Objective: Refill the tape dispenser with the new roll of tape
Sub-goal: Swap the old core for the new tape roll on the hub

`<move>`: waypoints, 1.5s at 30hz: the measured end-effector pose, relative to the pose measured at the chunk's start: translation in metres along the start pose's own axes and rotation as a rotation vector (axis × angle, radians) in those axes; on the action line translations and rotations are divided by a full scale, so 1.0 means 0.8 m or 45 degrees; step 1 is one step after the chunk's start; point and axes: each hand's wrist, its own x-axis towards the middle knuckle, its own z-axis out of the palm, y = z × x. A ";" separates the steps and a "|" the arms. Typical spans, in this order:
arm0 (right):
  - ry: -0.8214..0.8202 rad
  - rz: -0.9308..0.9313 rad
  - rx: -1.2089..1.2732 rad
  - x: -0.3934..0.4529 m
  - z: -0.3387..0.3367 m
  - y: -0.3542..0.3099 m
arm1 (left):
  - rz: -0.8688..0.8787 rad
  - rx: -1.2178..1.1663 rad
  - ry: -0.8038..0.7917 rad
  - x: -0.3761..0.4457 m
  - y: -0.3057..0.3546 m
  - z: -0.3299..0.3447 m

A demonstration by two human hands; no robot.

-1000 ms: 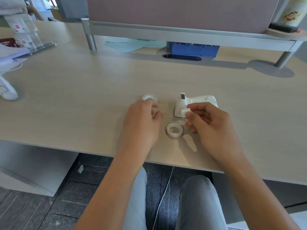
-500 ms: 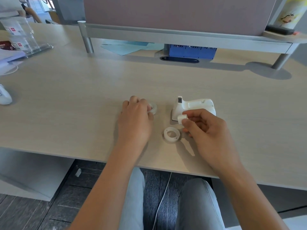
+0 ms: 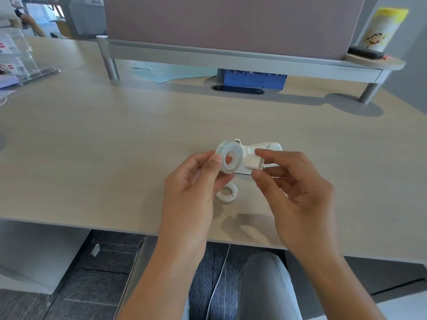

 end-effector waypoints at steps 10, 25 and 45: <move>-0.041 -0.188 -0.256 0.007 0.003 -0.006 | -0.005 -0.071 -0.120 -0.012 -0.012 0.018; -0.047 -0.155 -0.409 0.019 -0.005 -0.009 | 0.193 0.265 -0.121 -0.010 -0.018 0.015; -0.055 0.182 0.101 0.024 -0.009 -0.007 | 0.226 0.328 -0.109 -0.008 -0.022 0.013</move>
